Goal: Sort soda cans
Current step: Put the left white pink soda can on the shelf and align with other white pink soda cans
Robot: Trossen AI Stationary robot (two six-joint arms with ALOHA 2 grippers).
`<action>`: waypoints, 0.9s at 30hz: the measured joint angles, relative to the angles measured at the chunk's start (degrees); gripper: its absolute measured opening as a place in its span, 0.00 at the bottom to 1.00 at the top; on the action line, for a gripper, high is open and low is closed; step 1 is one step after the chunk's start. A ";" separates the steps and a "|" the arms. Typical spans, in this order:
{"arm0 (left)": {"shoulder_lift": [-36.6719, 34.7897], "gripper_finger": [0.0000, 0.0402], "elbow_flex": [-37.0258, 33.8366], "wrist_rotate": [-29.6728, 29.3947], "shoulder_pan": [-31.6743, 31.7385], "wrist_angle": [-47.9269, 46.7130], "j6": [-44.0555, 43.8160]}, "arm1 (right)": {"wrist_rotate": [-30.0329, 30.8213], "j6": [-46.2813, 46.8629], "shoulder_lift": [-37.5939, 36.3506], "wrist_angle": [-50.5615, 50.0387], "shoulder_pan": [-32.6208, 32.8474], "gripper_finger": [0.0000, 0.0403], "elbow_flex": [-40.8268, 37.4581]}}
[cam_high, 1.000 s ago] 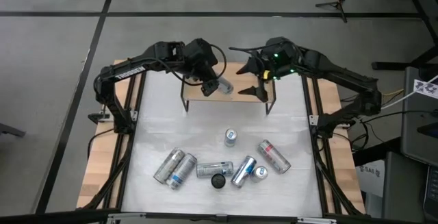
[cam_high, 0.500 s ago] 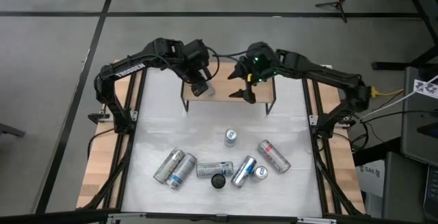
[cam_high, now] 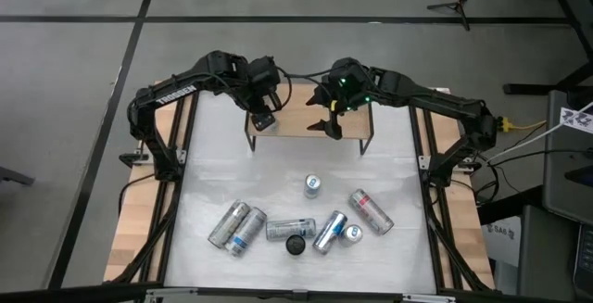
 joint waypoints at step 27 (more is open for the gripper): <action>-0.09 0.72 0.08 -1.08 -0.02 -1.66 0.11 | 0.00 0.09 0.00 -0.19 0.00 0.93 0.00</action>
